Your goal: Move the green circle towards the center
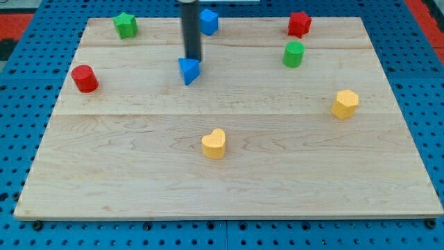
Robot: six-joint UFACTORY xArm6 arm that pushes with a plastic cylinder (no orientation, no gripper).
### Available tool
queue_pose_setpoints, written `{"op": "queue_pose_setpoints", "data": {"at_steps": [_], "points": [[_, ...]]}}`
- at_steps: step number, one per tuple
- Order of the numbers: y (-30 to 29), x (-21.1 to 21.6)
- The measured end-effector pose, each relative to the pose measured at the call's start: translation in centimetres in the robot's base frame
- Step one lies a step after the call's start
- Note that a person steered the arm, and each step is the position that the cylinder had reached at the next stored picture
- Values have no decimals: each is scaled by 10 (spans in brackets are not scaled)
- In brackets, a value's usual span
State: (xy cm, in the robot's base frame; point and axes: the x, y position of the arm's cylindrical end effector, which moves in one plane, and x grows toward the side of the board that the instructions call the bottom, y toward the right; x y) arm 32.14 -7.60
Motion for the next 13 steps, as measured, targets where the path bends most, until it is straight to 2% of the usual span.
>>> {"op": "queue_pose_setpoints", "data": {"at_steps": [2,3,4,6,7,8,9,10,11,12,13], "points": [[1,0],[11,-19],[56,-39],[219,-66],[236,-3],[198,49],[242,-21],[279,-25],[259,-62],[212,-80],[150,-34]]}}
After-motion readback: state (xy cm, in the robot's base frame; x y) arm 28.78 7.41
